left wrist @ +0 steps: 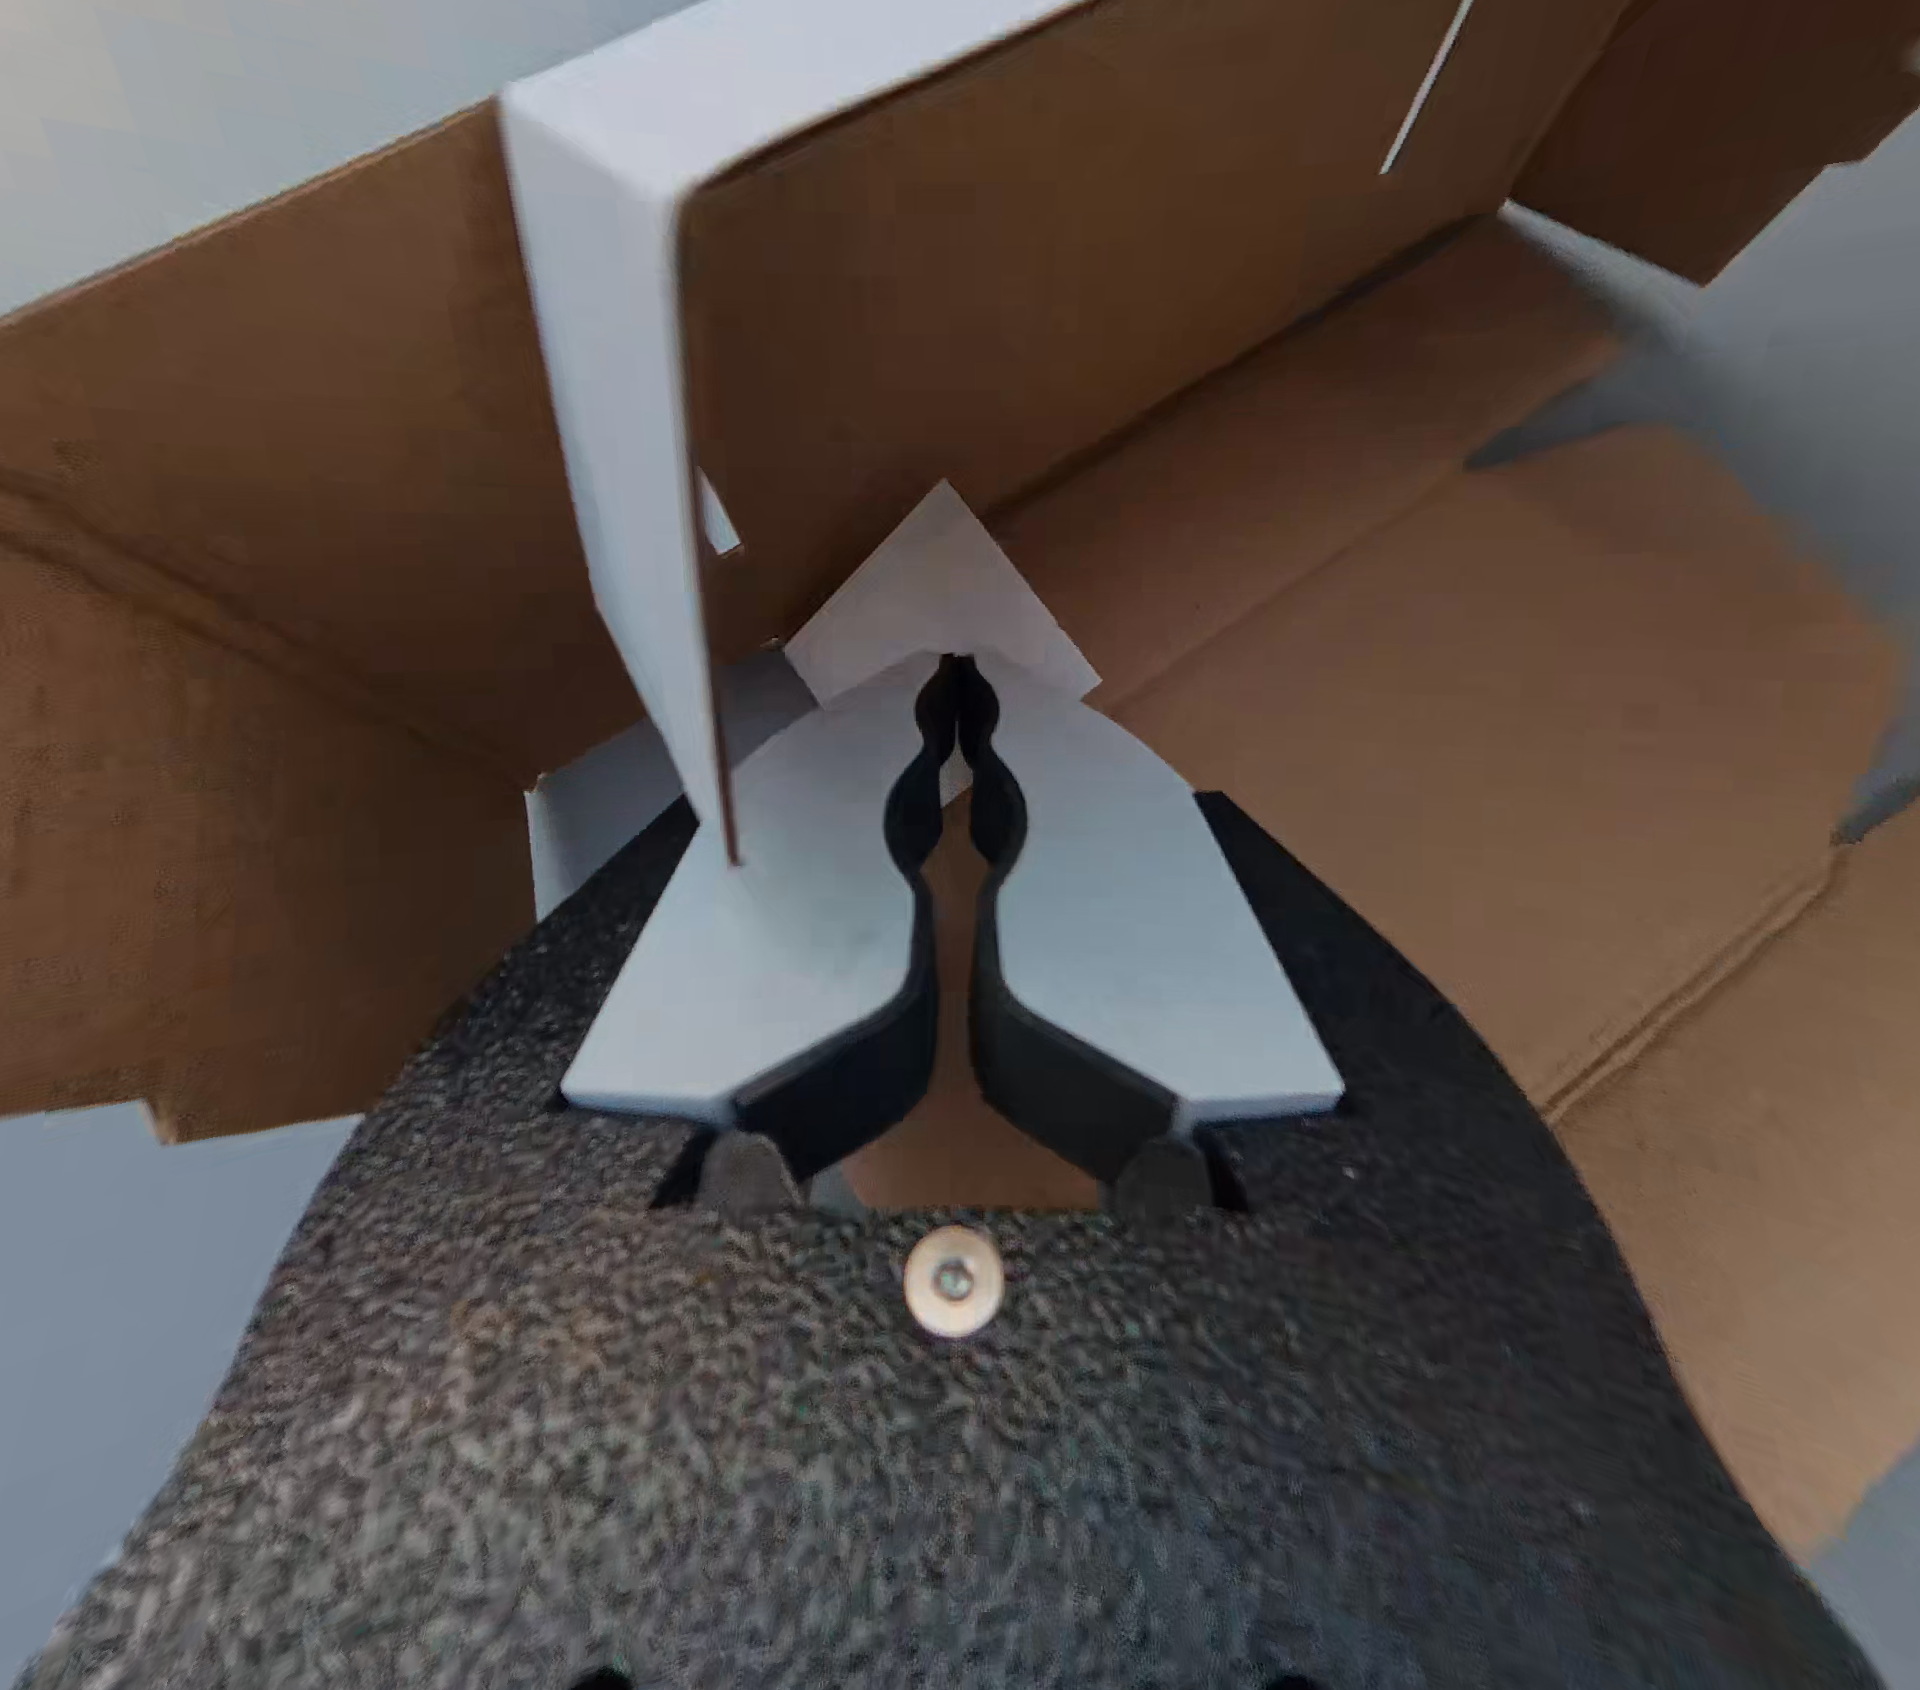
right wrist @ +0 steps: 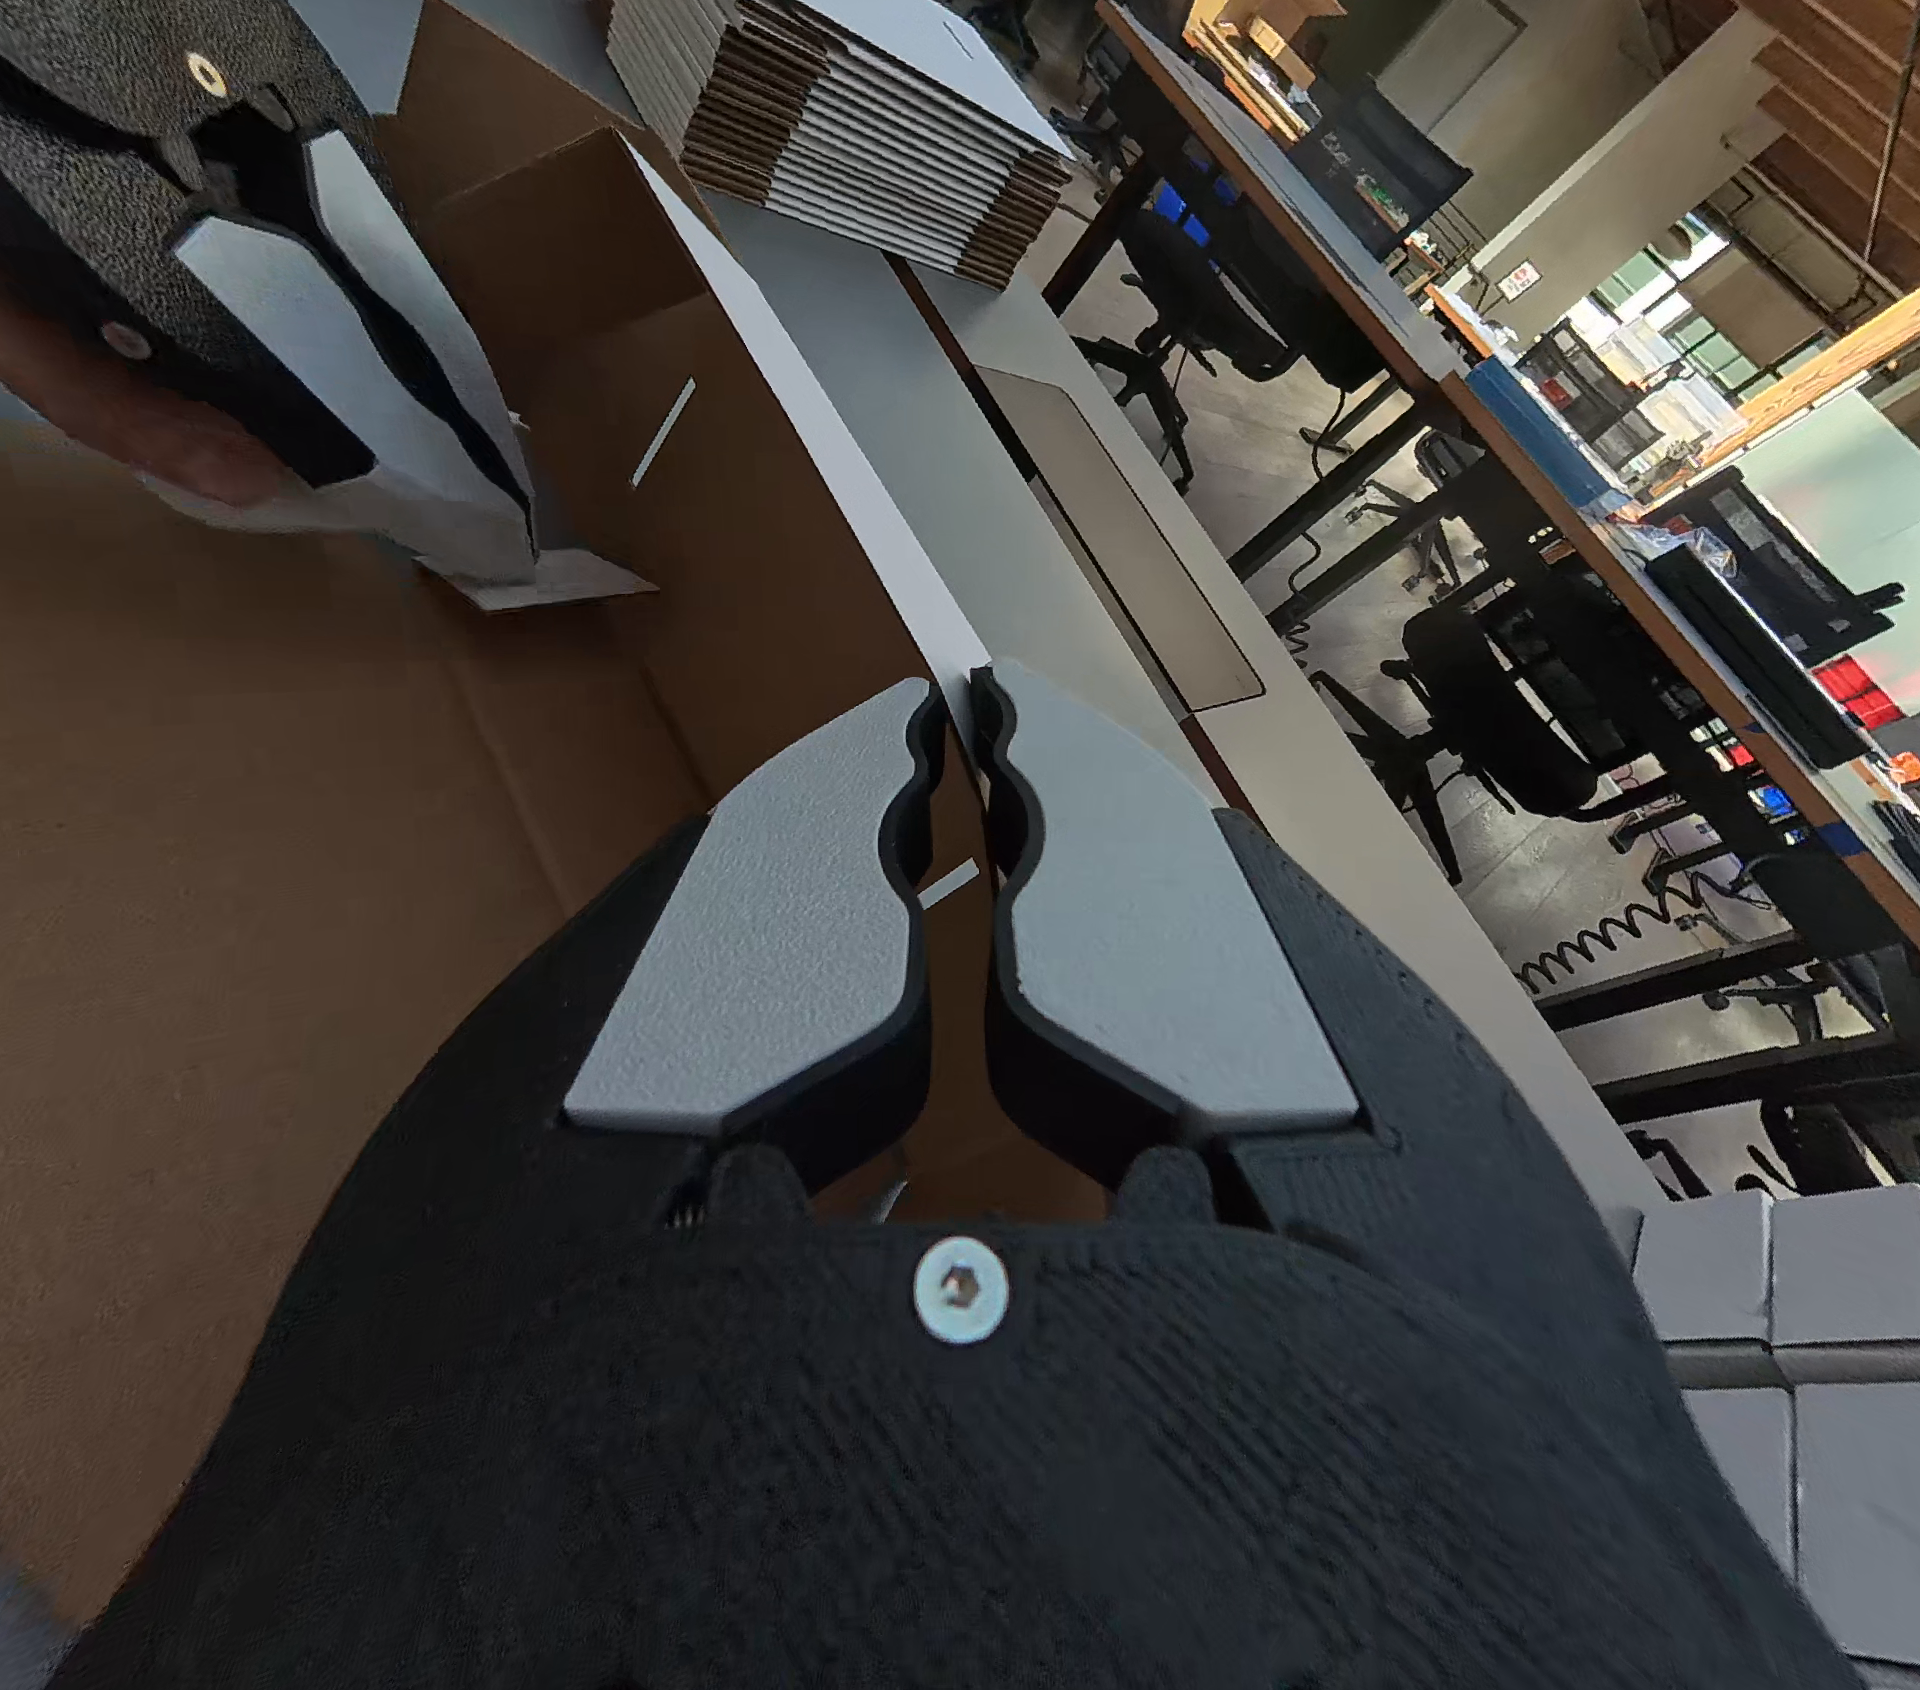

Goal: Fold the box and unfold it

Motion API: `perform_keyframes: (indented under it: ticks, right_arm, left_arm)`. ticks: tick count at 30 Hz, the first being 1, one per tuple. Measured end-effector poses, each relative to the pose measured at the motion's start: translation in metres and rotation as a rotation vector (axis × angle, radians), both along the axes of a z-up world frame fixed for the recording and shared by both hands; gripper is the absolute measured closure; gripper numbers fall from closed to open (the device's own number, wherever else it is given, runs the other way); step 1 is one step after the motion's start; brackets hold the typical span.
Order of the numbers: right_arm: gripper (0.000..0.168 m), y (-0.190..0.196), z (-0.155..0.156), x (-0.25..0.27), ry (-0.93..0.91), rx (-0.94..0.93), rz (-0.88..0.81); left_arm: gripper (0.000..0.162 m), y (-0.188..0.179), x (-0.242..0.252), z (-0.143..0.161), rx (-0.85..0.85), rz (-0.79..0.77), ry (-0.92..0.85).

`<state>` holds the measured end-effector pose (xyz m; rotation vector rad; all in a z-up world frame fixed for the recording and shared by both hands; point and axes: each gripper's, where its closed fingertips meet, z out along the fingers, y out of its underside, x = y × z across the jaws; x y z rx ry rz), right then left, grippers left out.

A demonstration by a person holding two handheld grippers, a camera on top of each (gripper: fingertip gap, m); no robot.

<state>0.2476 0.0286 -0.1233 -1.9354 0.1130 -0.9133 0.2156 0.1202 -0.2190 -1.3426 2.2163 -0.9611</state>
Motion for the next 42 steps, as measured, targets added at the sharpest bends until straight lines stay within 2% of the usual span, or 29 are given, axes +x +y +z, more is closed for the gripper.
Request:
perform_keyframes:
  ticks: [1, 4, 6, 9, 11, 13, 16, 19, 21, 25, 29, 33, 34, 38, 40, 42]
  right_arm:
    - [0.163, 0.000, 0.000, 0.001, -0.005, -0.009, 0.004]
    - [0.163, -0.001, -0.001, 0.002, -0.022, -0.035, 0.007]
    - [0.164, -0.001, -0.001, 0.003, -0.041, -0.047, 0.005]
    - [0.164, -0.001, -0.001, 0.004, -0.070, -0.074, -0.001]
    - [0.164, -0.002, -0.001, 0.003, -0.107, -0.094, 0.000]
    - [0.164, -0.005, -0.002, 0.002, -0.158, -0.128, -0.008]
    - [0.164, -0.008, -0.004, 0.001, -0.272, -0.215, -0.019]
    - [0.165, -0.008, -0.004, -0.001, -0.365, -0.272, -0.014]
    - [0.165, -0.008, -0.005, -0.001, -0.402, -0.289, -0.004]
    - [0.166, -0.008, -0.005, -0.003, -0.485, -0.343, 0.010]
    - [0.166, -0.008, -0.008, -0.002, -0.602, -0.448, -0.010]
    - [0.167, -0.009, -0.009, -0.001, -0.678, -0.536, -0.044]
    - [0.167, -0.009, -0.010, 0.000, -0.697, -0.568, -0.061]
    - [0.166, -0.010, -0.011, 0.004, -0.710, -0.662, -0.154]
    - [0.166, -0.011, -0.012, 0.006, -0.678, -0.679, -0.205]
    - [0.166, -0.012, -0.013, 0.006, -0.662, -0.720, -0.244]
  left_arm:
    - [0.162, -0.002, 0.000, -0.005, 0.074, -0.023, -0.008]
    - [0.161, -0.005, 0.001, -0.017, 0.295, -0.067, -0.017]
    - [0.162, -0.005, 0.001, -0.017, 0.382, -0.082, -0.016]
    - [0.162, -0.005, 0.002, -0.016, 0.407, -0.113, -0.043]
    - [0.162, -0.005, -0.001, -0.009, 0.339, -0.120, -0.077]
    - [0.162, -0.003, -0.008, 0.010, 0.272, -0.145, -0.151]
    - [0.162, 0.004, -0.026, 0.060, 0.145, -0.217, -0.318]
    - [0.160, 0.040, -0.022, 0.109, 0.058, -0.150, -0.448]
    - [0.152, 0.076, -0.004, 0.121, 0.040, -0.056, -0.459]
    - [0.136, 0.119, 0.038, 0.096, 0.111, -0.008, -0.364]
    - [0.127, 0.110, 0.067, 0.070, 0.116, -0.085, -0.306]
    - [0.117, 0.102, 0.082, 0.058, 0.117, -0.155, -0.287]
    - [0.118, 0.098, 0.083, 0.056, 0.095, -0.174, -0.281]
    - [0.137, 0.090, 0.072, 0.054, 0.047, -0.229, -0.275]
    - [0.162, 0.081, 0.060, 0.053, 0.020, -0.270, -0.286]
    - [0.162, 0.080, 0.056, 0.055, 0.039, -0.223, -0.337]
